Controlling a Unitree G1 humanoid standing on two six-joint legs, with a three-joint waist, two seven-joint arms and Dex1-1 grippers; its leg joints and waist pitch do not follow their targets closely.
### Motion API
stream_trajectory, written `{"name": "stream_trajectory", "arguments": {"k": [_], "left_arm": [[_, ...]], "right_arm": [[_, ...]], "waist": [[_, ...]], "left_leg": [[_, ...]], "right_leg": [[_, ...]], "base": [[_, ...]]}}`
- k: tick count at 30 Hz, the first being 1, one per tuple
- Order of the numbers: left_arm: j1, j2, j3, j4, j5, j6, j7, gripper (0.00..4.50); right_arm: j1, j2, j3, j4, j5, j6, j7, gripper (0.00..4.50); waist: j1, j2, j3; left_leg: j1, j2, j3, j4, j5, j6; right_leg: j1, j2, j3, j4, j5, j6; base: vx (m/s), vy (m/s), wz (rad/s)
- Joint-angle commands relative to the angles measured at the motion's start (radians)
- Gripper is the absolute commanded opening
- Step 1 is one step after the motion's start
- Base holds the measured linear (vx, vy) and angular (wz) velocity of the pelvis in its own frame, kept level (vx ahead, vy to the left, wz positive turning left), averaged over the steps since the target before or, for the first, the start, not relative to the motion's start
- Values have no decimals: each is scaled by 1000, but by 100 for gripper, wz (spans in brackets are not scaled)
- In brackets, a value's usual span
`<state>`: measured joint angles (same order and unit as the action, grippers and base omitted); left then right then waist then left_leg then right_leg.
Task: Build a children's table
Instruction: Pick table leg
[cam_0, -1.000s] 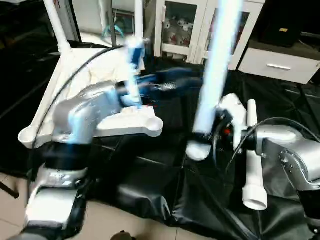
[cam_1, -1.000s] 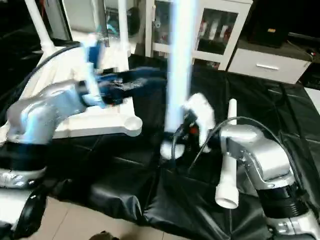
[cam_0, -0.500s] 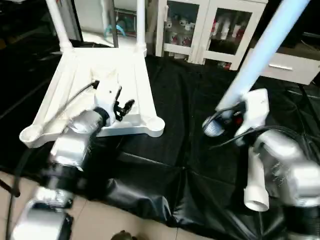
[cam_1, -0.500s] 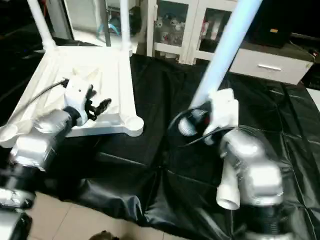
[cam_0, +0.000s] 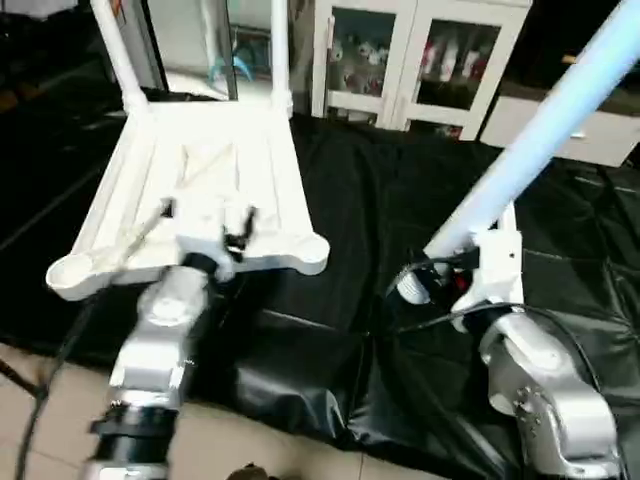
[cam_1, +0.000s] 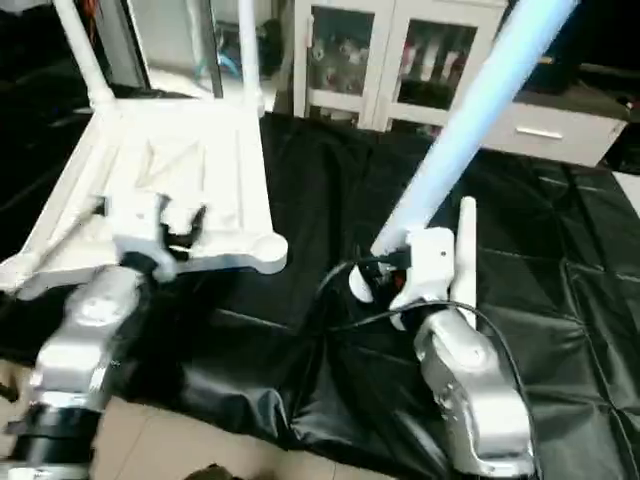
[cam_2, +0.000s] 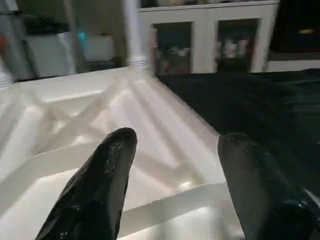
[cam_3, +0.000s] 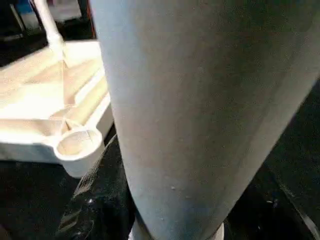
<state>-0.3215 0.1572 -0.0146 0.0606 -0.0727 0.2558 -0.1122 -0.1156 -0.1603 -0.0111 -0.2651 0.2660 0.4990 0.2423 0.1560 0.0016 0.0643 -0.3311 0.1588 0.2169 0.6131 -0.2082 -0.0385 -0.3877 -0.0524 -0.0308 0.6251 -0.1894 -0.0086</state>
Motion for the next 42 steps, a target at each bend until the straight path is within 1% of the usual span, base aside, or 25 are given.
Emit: {"name": "stream_trajectory", "arguments": {"k": [1,2,3,4,6,7,8,10,12,13,14,15,16,18,19,20,21,22,23,25,26,28,36,38,42], "left_arm": [[-4,-3,-9,-24,22,-2,18,301],[-2,-8,-9,-27,20,1,19,301],[-2,-8,-9,-27,20,1,19,301],[8,-14,-11,-43,16,6,23,301],[1,-29,-2,-42,13,7,49,301],[-9,-35,-2,-29,29,8,68,301],[-9,-35,-2,-29,29,8,68,301],[-11,-83,31,-20,13,8,120,301],[-1,-95,31,-41,23,9,138,301],[3,-95,22,-53,34,30,142,301],[9,-100,2,-69,48,46,146,301],[11,-99,-9,-74,60,51,149,301],[15,-100,-15,-78,63,53,149,301],[16,-100,-21,-82,66,62,149,301],[13,-97,-30,-77,84,70,154,301],[12,-96,-35,-62,104,62,165,301],[10,-95,-35,-49,115,48,166,301],[8,-89,-35,-47,128,39,165,301],[9,-87,-30,-52,125,39,161,301],[15,-80,-25,-64,122,48,161,301],[23,-72,-20,-73,120,55,163,301],[20,-72,-11,-75,91,52,137,301],[8,-76,-24,-75,73,22,89,301],[6,-76,-33,-61,76,17,82,301],[24,-74,-42,-76,76,16,67,301]], "right_arm": [[-15,-17,15,0,-1,-15,19,188],[-19,-24,22,5,-7,-22,25,188],[-19,-24,22,5,-7,-22,25,188],[-24,-29,28,10,-27,-26,20,188],[-32,-36,28,10,-46,-25,16,188],[-35,-39,28,19,-53,-32,16,188],[-35,-39,28,19,-53,-32,16,188],[-38,-49,26,59,-81,-57,4,188],[-41,-46,22,56,-65,-47,6,188],[-42,-49,22,52,-57,-45,14,188],[-42,-62,27,50,-57,-45,31,188],[-42,-67,28,54,-60,-48,36,188],[-43,-70,26,56,-61,-49,38,188],[-46,-70,22,57,-63,-47,39,188],[-52,-74,17,64,-64,-53,41,188],[-51,-77,10,76,-64,-67,43,188],[-49,-80,2,86,-68,-68,36,188],[-52,-82,-3,91,-72,-63,27,188],[-55,-74,-11,91,-62,-57,22,188],[-59,-59,-19,88,-47,-46,18,188],[-57,-55,-10,80,-48,-45,22,188],[-38,-53,2,54,-41,-36,31,188],[-31,-24,-25,55,-28,-34,5,188],[-30,-29,-29,66,-34,-44,6,188],[-34,-34,-22,60,-32,-41,8,188]], "waist": [[20,-28,-53],[24,-18,-63],[20,-10,-67],[12,-4,-66],[-21,22,-66],[-64,39,-78],[-99,47,-79],[-105,25,-68],[-94,7,-70],[-90,11,-73],[-117,24,-70],[-119,32,-69],[-109,34,-65],[-98,18,-73],[-100,-19,-89],[-68,-52,-81],[-49,-58,-82],[-35,-70,-70],[-28,-39,-66],[-55,-13,-68],[-61,0,-70],[-72,-10,-71],[-73,7,-70],[-75,-15,-61],[-90,2,-38]], "left_leg": [[-79,58,-105,32,-139,75],[-105,51,-141,83,-87,89],[-111,44,-155,86,-69,84],[-108,28,-152,54,-37,96],[-59,15,-118,-49,-43,194],[7,19,-109,-74,-143,253],[13,36,-124,-108,-183,309],[-15,84,-142,-137,-220,291],[-17,109,-153,-129,-367,81],[-9,102,-150,-119,-502,-116],[-16,155,-201,-174,-630,-228],[-26,175,-217,-199,-672,-240],[-48,176,-192,-222,-731,-219],[-47,117,-145,-195,-731,-151],[-32,54,-125,-124,-624,-131],[-65,25,-106,-35,-386,-63],[-77,29,-108,-11,-231,-13],[-95,40,-113,-20,-67,23],[-74,62,-114,-64,-130,-1],[-65,78,-125,-101,-369,-72],[-65,81,-133,-110,-431,-100],[-60,77,-141,-122,-551,-146],[-48,72,-130,-119,-569,-135],[-29,72,-125,-116,-670,-114],[14,66,-124,-112,-782,-93]], "right_leg": [[100,-284,163,-162,-668,-91],[92,-315,181,-165,-650,-114],[88,-297,172,-157,-609,-147],[71,-230,126,-147,-530,-194],[30,-100,35,-118,-453,-186],[-13,-26,-17,-63,-355,-149],[-26,12,-58,23,-222,-104],[-20,-8,-71,66,-125,-63],[-4,-75,-22,-4,-82,-80],[-7,-73,-7,-27,-91,-114],[5,-37,-33,14,-120,-65],[8,-30,-39,47,-124,-17],[11,-15,-49,91,-111,24],[14,-41,-33,49,-104,11],[11,-107,10,-29,-196,-16],[21,-212,49,-117,-410,-29],[36,-231,61,-121,-456,-2],[47,-222,41,-126,-522,10],[27,-163,10,-114,-536,-17],[20,-115,-12,-87,-468,-40],[23,-112,-16,-79,-432,-40],[29,-115,-17,-79,-305,-55],[22,-126,-9,-100,-326,-59],[27,-131,-11,-121,-500,-40],[43,-107,-47,-163,-722,5]], "base": [[13,133,-37],[13,133,-37],[11,179,-20],[-12,227,-10],[-14,252,-2],[-12,293,8],[-12,293,8],[-38,261,9],[-57,201,8],[-67,124,16],[-67,124,16],[-79,102,7],[-80,34,6],[-75,-5,9],[-58,-83,-2],[-58,-83,-2],[-24,-66,-21],[-28,-26,-26],[-28,-26,-26],[-44,9,-19],[-37,19,-20],[-20,47,-20],[-2,6,-2],[0,0,0],[0,0,0]]}}
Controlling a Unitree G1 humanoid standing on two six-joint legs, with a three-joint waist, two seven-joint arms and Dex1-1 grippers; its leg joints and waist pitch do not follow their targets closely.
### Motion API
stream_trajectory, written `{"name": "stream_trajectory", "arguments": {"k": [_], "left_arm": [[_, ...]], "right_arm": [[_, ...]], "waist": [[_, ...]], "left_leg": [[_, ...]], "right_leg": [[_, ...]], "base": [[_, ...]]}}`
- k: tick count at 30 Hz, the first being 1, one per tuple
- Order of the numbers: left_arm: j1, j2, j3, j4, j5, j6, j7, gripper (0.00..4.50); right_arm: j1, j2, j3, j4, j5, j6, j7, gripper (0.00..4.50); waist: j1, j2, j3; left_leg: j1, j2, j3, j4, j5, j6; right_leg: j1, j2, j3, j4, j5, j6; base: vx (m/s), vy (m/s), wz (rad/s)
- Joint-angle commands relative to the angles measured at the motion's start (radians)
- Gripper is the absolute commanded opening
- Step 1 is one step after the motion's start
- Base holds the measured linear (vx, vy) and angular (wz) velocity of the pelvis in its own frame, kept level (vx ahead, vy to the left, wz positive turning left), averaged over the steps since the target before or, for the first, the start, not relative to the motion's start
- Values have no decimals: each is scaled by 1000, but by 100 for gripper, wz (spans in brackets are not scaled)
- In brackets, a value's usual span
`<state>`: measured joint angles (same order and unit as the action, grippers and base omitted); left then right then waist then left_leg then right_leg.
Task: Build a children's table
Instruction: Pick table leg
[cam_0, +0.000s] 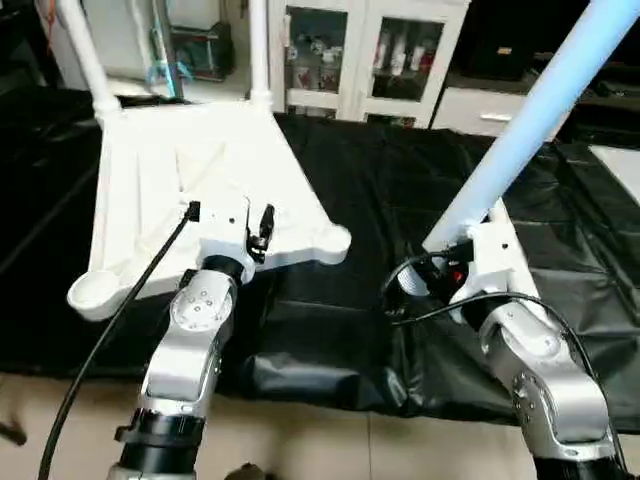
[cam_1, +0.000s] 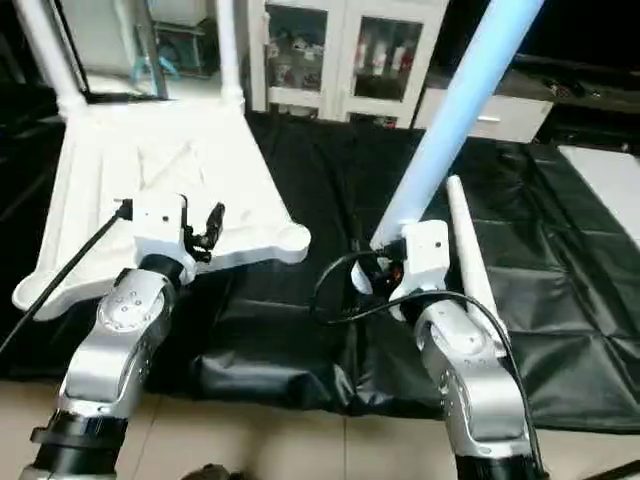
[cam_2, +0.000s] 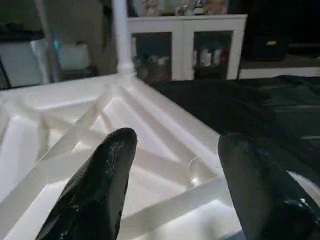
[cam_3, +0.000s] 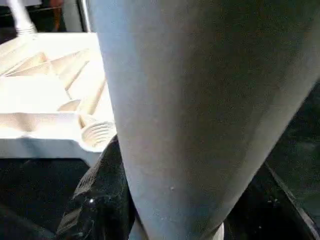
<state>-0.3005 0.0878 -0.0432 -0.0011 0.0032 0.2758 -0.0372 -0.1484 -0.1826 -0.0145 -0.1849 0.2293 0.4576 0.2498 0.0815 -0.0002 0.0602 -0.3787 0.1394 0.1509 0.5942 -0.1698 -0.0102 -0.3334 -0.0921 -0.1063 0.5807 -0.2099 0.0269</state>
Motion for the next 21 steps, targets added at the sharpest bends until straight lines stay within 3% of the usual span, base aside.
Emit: {"name": "stream_trajectory", "arguments": {"k": [1,2,3,4,5,6,7,8,9,10,11,12,13,14,15,16,17,18,19,20,21], "left_arm": [[5,-7,-13,-14,0,-4,-7,301],[6,-10,-18,-13,1,-4,-11,301],[6,-11,-21,-13,2,-3,-14,301],[5,-11,-23,-11,2,-7,-16,301],[5,-11,-23,-11,2,-7,-16,301],[1,-9,-25,-2,4,-17,-21,301],[-5,-1,-28,6,9,-28,-27,301],[-9,4,-29,10,12,-33,-30,301],[-12,4,-27,11,10,-32,-31,301],[-18,3,-20,13,5,-30,-33,301],[-18,3,-20,13,5,-30,-33,301],[-24,1,-17,28,4,-38,-32,301],[-26,4,-15,43,10,-43,-31,301],[-21,9,-14,50,14,-47,-31,301],[-15,10,-11,48,12,-46,-30,301],[-9,10,-7,43,10,-43,-28,301],[3,10,3,33,4,-35,-21,301],[3,10,3,33,4,-35,-21,301],[5,14,1,34,5,-34,-21,301],[4,15,0,34,6,-34,-23,301],[2,14,2,33,4,-35,-21,301]], "right_arm": [[0,-17,-15,-28,7,1,10,188],[-2,-26,-12,-34,8,0,22,188],[-3,-29,-12,-34,6,-1,23,188],[-9,-34,-13,-24,4,-6,27,188],[-9,-34,-13,-24,4,-6,27,188],[-18,-38,-15,-10,0,-13,32,188],[-26,-39,-18,-2,-1,-18,35,188],[-30,-39,-19,-1,-1,-18,35,188],[-31,-40,-20,-3,0,-17,36,188],[-32,-42,-22,-9,5,-13,36,188],[-32,-42,-22,-9,5,-13,36,188],[-25,-43,-27,-7,10,-21,41,188],[-15,-46,-30,1,6,-26,37,188],[-3,-47,-32,9,1,-29,28,188],[0,-45,-33,8,1,-29,25,188],[3,-42,-33,4,3,-28,22,188],[7,-39,-30,-18,14,-6,27,188],[7,-39,-30,-18,14,-6,27,188],[10,-56,-6,-36,0,-11,47,188],[10,-60,1,-39,-7,-14,52,188],[7,-60,6,-33,-12,-18,54,188]], "waist": [[-22,2,-34],[-33,6,-36],[-37,8,-36],[-49,2,-37],[-52,0,-40],[-54,-7,-46],[-50,-1,-52],[-57,2,-59],[-62,4,-62],[-81,20,-70],[-101,24,-71],[-105,30,-68],[-111,7,-65],[-103,-5,-66],[-93,3,-67],[-61,-35,-90],[-31,-14,-97],[-22,-19,-88],[-10,-19,-77],[-26,53,-81],[-66,69,-87]], "left_leg": [[66,86,-60,-99,-847,-123],[65,93,-69,-124,-893,-131],[69,92,-68,-127,-894,-131],[74,86,-65,-118,-874,-129],[72,82,-63,-112,-841,-121],[55,76,-53,-103,-736,-90],[43,78,-50,-103,-640,-60],[48,88,-56,-109,-589,-44],[59,96,-65,-115,-578,-37],[101,122,-95,-126,-566,-18],[133,149,-128,-134,-546,15],[143,159,-138,-136,-543,32],[147,162,-137,-135,-508,86],[115,120,-93,-110,-429,143],[73,81,-56,-88,-377,154],[-34,-29,5,17,-220,181],[-47,-18,1,52,-168,178],[-103,8,-16,85,-63,153],[-153,-2,-15,69,50,219],[-42,31,-70,-10,107,284],[57,90,-181,-26,70,404]], "right_leg": [[-2,-58,20,-116,-692,-27],[20,-46,21,-94,-581,-38],[20,-48,24,-91,-560,-46],[18,-59,27,-104,-568,-57],[24,-67,31,-108,-580,-62],[42,-82,41,-118,-596,-70],[60,-78,40,-121,-575,-77],[63,-57,33,-112,-488,-92],[59,-43,28,-101,-426,-104],[37,-18,20,-67,-269,-133],[9,-5,15,-23,-151,-151],[-2,-8,20,-9,-118,-153],[-6,-22,34,-2,-68,-162],[30,-43,52,-28,5,-233],[74,-55,65,-45,39,-284],[191,-62,111,-72,102,-328],[208,-108,138,-89,83,-358],[219,-101,132,-84,88,-321],[229,-59,12,-80,135,-161],[176,-7,-80,-79,78,3],[82,61,-98,47,-62,23]], "base": [[63,23,-18],[63,23,-18],[65,19,-13],[73,7,-10],[73,7,-10],[100,1,-13],[112,-4,-13],[112,-4,-13],[112,-12,-7],[130,-27,-2],[130,-27,-2],[151,-59,2],[163,-103,5],[163,-103,5],[150,-128,4],[164,-111,10],[164,-111,10],[176,-89,12],[164,-74,17],[164,-74,17],[168,-69,36]]}}
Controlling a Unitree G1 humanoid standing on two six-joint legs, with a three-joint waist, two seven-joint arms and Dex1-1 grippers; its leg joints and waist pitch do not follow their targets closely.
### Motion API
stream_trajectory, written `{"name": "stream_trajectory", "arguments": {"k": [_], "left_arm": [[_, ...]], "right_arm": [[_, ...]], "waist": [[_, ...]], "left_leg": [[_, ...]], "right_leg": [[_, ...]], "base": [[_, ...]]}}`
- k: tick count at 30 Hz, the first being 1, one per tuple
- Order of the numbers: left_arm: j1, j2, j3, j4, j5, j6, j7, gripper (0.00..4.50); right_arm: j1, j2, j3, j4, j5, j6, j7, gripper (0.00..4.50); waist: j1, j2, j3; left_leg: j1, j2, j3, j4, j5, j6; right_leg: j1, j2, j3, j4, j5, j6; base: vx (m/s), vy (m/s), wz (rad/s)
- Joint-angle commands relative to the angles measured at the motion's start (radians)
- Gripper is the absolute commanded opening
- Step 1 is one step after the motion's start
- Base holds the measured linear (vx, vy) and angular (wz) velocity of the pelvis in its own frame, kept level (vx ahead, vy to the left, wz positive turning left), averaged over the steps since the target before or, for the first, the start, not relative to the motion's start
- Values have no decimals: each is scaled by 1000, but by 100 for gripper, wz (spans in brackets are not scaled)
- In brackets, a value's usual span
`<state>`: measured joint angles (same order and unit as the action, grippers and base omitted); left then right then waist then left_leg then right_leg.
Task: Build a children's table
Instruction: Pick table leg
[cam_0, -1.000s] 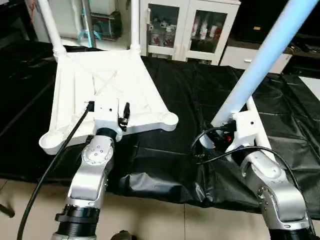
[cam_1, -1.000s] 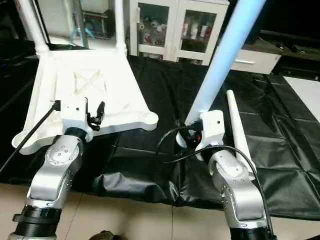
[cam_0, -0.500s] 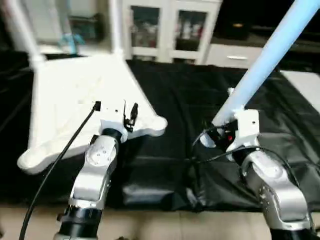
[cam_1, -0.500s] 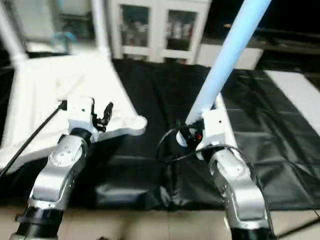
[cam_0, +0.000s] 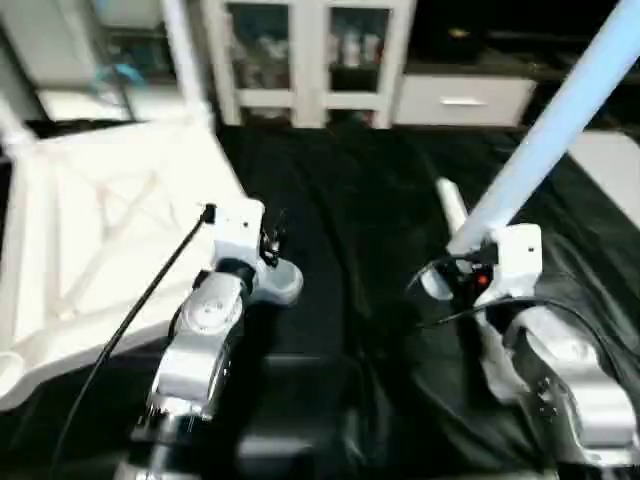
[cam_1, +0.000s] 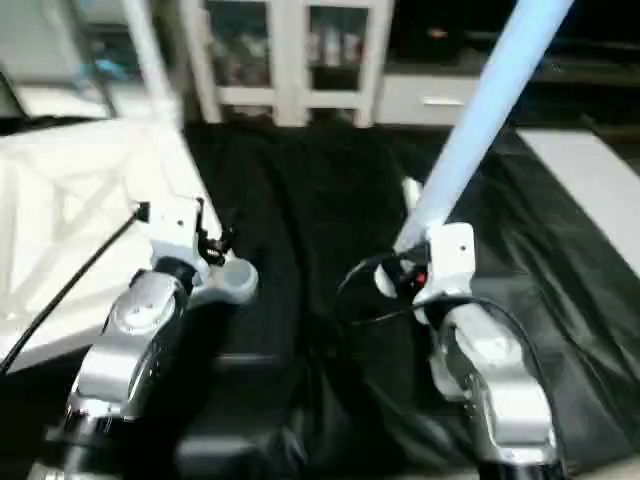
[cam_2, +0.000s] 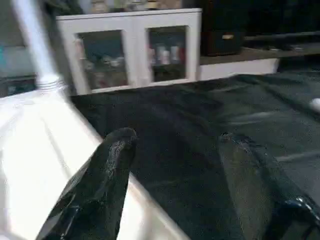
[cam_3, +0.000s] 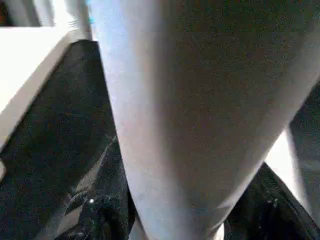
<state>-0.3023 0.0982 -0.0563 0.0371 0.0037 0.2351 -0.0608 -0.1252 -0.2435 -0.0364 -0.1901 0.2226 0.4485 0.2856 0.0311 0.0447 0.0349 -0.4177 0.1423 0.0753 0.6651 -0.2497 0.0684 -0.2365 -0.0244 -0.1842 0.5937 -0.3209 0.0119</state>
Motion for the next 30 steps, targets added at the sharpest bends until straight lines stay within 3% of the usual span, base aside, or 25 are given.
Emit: {"name": "stream_trajectory", "arguments": {"k": [1,2,3,4,5,6,7,8,9,10,11,12,13,14,15,16,17,18,19,20,22,24,26,29,30], "left_arm": [[2,1,18,-6,2,5,4,301],[-1,-1,22,-2,2,2,10,301],[-1,-2,22,-1,2,1,11,301],[1,-3,25,2,10,1,23,301],[3,-4,27,0,13,1,28,301],[17,-9,36,-16,10,-8,32,301],[18,-9,36,-17,10,-7,32,301],[31,-2,38,-30,8,2,29,301],[33,4,38,-27,9,-3,26,301],[32,10,41,-20,6,-14,19,301],[32,12,42,-18,5,-17,17,301],[25,17,49,-8,-9,-30,-6,301],[23,19,51,-7,-15,-31,-16,301],[24,29,51,-11,-34,-43,-53,301],[28,41,52,-17,-67,-56,-106,301],[32,56,52,-25,-103,-55,-168,329],[34,71,53,-27,-127,-44,-213,336],[34,81,53,-27,-138,-39,-236,336],[29,129,49,-19,-162,-21,-315,336],[23,149,52,-9,-170,-13,-340,342],[14,167,54,2,-173,-15,-360,379],[-6,194,59,23,-154,-21,-367,379],[-29,203,65,43,-133,-33,-345,379],[-49,172,73,65,-150,-56,-333,379],[-55,165,70,81,-175,-55,-363,379]], "right_arm": [[-19,3,30,-23,-6,-10,19,188],[-24,3,34,-13,-6,-21,29,188],[-24,3,35,-11,-6,-23,31,188],[-31,0,41,1,-4,-24,43,188],[-33,-2,45,5,-2,-20,48,188],[-38,-7,56,8,3,-8,65,188],[-37,-8,57,8,4,-8,67,188],[-31,-14,72,2,9,-12,92,188],[-27,-16,76,1,11,-15,99,188],[-23,-14,77,-1,15,-20,105,188],[-22,-14,77,-1,16,-21,106,188],[-18,-8,70,0,24,-23,105,188],[-17,-6,68,0,26,-22,104,188],[-13,-3,62,-3,32,-23,104,188],[-10,2,55,-9,41,-23,102,188],[-8,4,48,-14,49,-22,101,188],[-7,7,42,-18,58,-21,102,188],[-7,7,39,-20,62,-20,103,188],[-8,5,30,-26,72,-20,106,188],[-10,5,24,-26,75,-21,107,188],[-12,6,20,-25,78,-22,109,188],[-16,6,18,-21,74,-25,108,188],[-15,4,18,-15,71,-30,107,188],[-11,-1,29,-9,67,-28,105,188],[-13,-3,31,-9,72,-24,110,188]], "waist": [[-47,16,-75],[-47,-3,-81],[-37,-6,-78],[-34,-25,-59],[-11,-54,-45],[-12,-70,-36],[9,-105,-23],[51,-139,-26],[61,-141,-42],[70,-139,-47],[73,-132,-50],[74,-121,-51],[80,-86,-54],[71,-68,-56],[69,-69,-52],[69,-48,-46],[59,-48,-36],[60,-39,-30],[58,-42,-18],[62,-42,-13],[62,-45,-6],[62,-39,-5],[58,-38,-15],[61,-38,-18],[60,-46,-19]], "left_leg": [[208,152,-240,-115,199,515],[214,149,-267,-97,289,543],[210,133,-263,-91,297,514],[158,87,-229,-116,195,428],[139,113,-112,-139,91,306],[113,90,-90,-146,23,294],[96,35,-35,-137,-80,269],[52,-96,39,47,-146,175],[27,-87,20,67,-93,125],[10,-67,-1,41,59,23],[27,-63,2,-5,203,-57],[32,-54,3,-25,237,-74],[39,-16,-1,-64,230,-79],[46,26,-13,-79,153,-89],[58,45,-18,-86,98,-95],[77,81,-27,-105,-21,-104],[84,100,-20,-122,-117,-110],[84,101,-13,-126,-165,-116],[90,95,4,-130,-274,-132],[92,86,18,-130,-333,-144],[94,85,24,-134,-366,-152],[98,85,26,-137,-378,-155],[79,89,22,-152,-335,-156],[75,93,30,-150,-265,-147],[74,93,32,-150,-258,-143]], "right_leg": [[-130,-4,49,131,-214,-8],[-197,-23,105,176,-201,-18],[-212,-25,129,183,-167,6],[-199,-12,161,196,-73,45],[-205,-29,173,171,81,40],[-182,-42,190,123,144,23],[-153,-59,226,10,173,-8],[-86,-150,335,-96,-13,-76],[-40,-170,348,-75,14,-87],[-19,-159,317,-23,318,-4],[-36,-132,272,12,745,106],[-46,-130,257,21,899,122],[-70,-126,234,19,999,94],[-70,-100,214,27,844,40],[-76,-99,207,15,709,11],[-89,-112,204,-1,423,-84],[-96,-118,201,-16,220,-173],[-99,-123,203,-23,137,-203],[-112,-125,208,-44,-35,-229],[-117,-133,212,-57,-196,-221],[-123,-139,211,-72,-362,-180],[-133,-141,212,-83,-430,-145],[-113,-140,202,-72,-350,-132],[-113,-147,204,-65,-218,-170],[-112,-147,204,-65,-215,-173]], "base": [[164,-113,43],[164,-113,43],[138,-129,55],[102,-120,63],[102,-120,63],[93,-181,36],[117,-246,28],[117,-246,28],[116,-213,21],[75,-164,-3],[75,-164,-3],[43,-132,0],[13,-60,8],[13,-60,8],[0,0,0],[-34,8,18],[-34,8,18],[-64,29,18],[-82,24,14],[-82,24,14],[-72,25,9],[-64,28,7],[0,0,0],[0,0,0],[0,0,0]]}}
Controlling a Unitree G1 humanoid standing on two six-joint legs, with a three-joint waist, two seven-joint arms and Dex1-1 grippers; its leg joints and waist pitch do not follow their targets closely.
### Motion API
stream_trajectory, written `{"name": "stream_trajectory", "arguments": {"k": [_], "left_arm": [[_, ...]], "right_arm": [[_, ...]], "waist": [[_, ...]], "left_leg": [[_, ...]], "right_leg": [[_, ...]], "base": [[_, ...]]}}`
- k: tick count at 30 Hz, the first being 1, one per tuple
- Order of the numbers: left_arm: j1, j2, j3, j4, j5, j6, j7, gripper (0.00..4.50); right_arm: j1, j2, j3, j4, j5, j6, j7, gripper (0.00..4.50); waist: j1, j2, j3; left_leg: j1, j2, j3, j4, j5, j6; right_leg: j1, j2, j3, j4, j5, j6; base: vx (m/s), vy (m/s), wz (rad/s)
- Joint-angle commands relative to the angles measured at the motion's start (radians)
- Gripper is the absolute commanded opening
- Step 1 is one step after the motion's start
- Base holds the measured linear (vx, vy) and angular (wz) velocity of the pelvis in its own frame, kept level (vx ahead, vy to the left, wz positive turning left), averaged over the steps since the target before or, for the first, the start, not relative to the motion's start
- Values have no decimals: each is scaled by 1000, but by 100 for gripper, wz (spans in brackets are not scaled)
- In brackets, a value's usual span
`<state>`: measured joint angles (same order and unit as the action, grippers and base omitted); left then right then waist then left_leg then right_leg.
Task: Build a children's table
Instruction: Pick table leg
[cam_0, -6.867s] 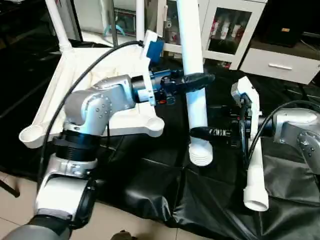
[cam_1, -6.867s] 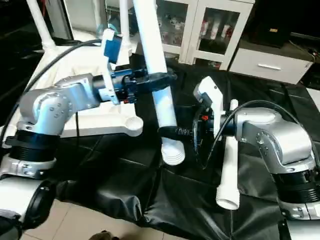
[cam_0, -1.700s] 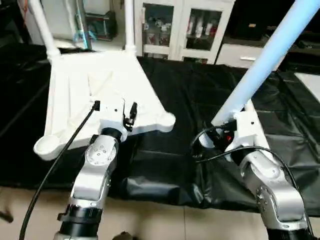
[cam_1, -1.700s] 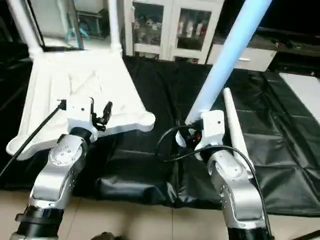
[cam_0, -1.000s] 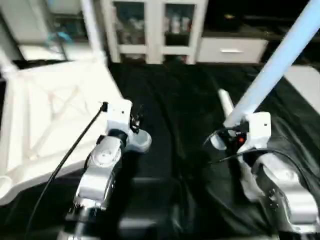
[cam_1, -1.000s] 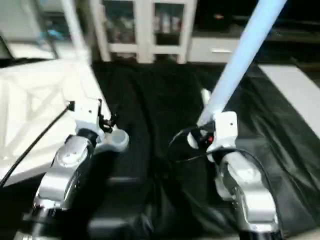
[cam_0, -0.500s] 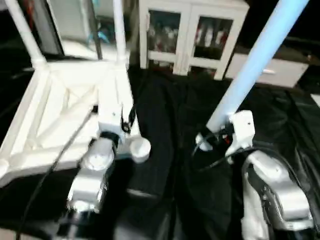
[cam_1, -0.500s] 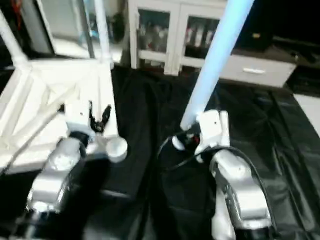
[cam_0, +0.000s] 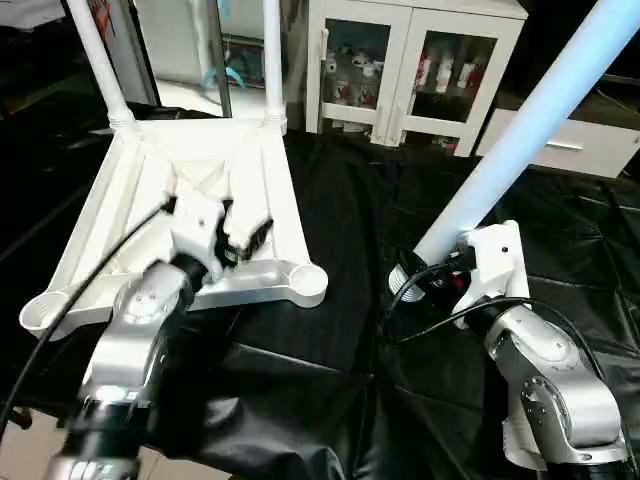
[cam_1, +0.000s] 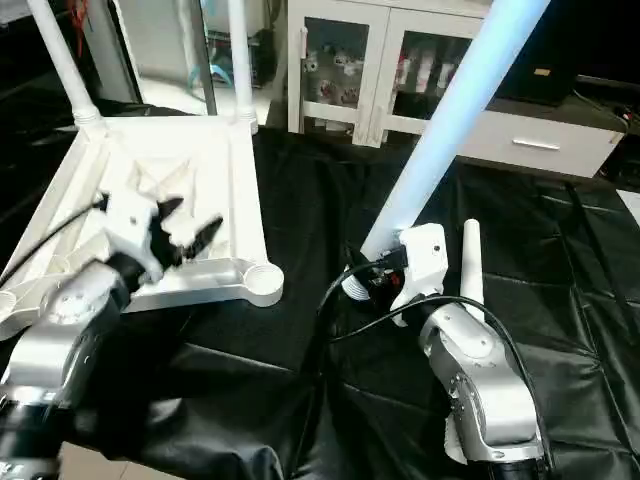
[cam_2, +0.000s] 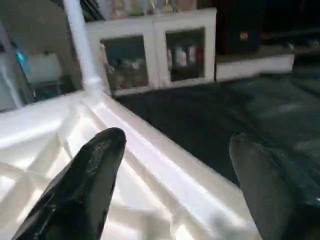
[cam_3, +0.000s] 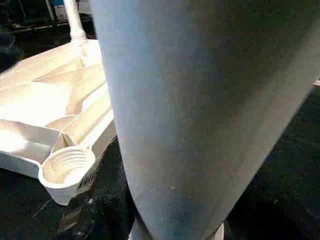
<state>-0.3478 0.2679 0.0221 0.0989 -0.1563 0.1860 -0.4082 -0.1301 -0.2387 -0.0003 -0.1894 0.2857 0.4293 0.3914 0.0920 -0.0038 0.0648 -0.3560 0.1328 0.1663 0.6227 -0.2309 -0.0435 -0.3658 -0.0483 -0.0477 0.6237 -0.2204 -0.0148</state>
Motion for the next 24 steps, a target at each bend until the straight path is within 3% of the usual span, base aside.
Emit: {"name": "stream_trajectory", "arguments": {"k": [1,4,5,6,8,10,11,12,15,16,20,24], "left_arm": [[-14,-10,-13,41,-72,4,-97,395],[-14,34,-63,67,-105,55,-251,413],[-20,119,-140,122,-64,64,-400,413],[-24,144,-160,141,-51,63,-441,425],[-33,181,-177,169,-43,68,-510,447],[-40,217,-184,183,-38,79,-559,447],[-41,220,-185,183,-38,80,-564,447],[-55,257,-190,201,-30,83,-610,447],[-88,295,-204,254,-4,49,-646,447],[-98,299,-209,273,5,31,-649,447],[-155,295,-233,367,33,-31,-658,447],[-193,281,-247,417,41,-26,-708,447]], "right_arm": [[-15,-13,-3,-10,16,2,19,188],[-29,-31,0,-11,22,7,51,188],[-49,-57,1,-9,40,19,97,188],[-55,-66,0,-8,46,22,113,188],[-63,-86,0,-6,58,30,143,188],[-65,-111,0,-8,71,39,179,188],[-65,-113,0,-9,72,39,182,188],[-69,-143,2,-10,85,47,225,188],[-72,-176,3,-10,96,55,272,188],[-71,-183,3,-10,97,56,282,188],[-72,-197,8,-12,107,62,299,188],[-79,-199,19,-12,114,69,314,188]], "waist": [[3,2,-50],[1,-2,-54],[0,-5,-57],[2,-6,-57],[-5,0,-63],[0,-1,-75],[-1,-8,-75],[4,-6,-74],[6,-5,-72],[5,-12,-68],[8,-12,-61],[7,-19,-60]], "left_leg": [[15,101,-52,-106,-268,-26],[12,102,-47,-109,-268,-26],[10,102,-46,-109,-231,-19],[11,99,-46,-109,-218,-7],[0,97,-43,-106,-148,5],[6,98,-35,-89,-53,33],[3,98,-33,-87,-26,47],[-1,96,-32,-84,-5,69],[6,99,-28,-84,-36,84],[3,100,-28,-87,-56,85],[14,105,-27,-95,-150,38],[16,108,-26,-99,-164,10]], "right_leg": [[15,-127,68,-96,-327,-153],[12,-125,66,-88,-311,-154],[13,-123,66,-84,-260,-154],[11,-119,66,-84,-251,-148],[21,-119,65,-68,-155,-152],[18,-121,63,-53,16,-201],[20,-121,62,-49,61,-215],[21,-122,60,-44,106,-237],[19,-120,57,-45,84,-261],[20,-121,57,-49,48,-260],[13,-127,61,-66,-120,-238],[12,-130,62,-67,-135,-233]], "base": [[0,0,0],[0,0,0],[50,19,-6],[0,0,0],[0,0,0],[0,0,0],[52,-11,0],[50,-5,1],[21,-1,1],[0,0,0],[0,0,0],[0,0,0]]}}
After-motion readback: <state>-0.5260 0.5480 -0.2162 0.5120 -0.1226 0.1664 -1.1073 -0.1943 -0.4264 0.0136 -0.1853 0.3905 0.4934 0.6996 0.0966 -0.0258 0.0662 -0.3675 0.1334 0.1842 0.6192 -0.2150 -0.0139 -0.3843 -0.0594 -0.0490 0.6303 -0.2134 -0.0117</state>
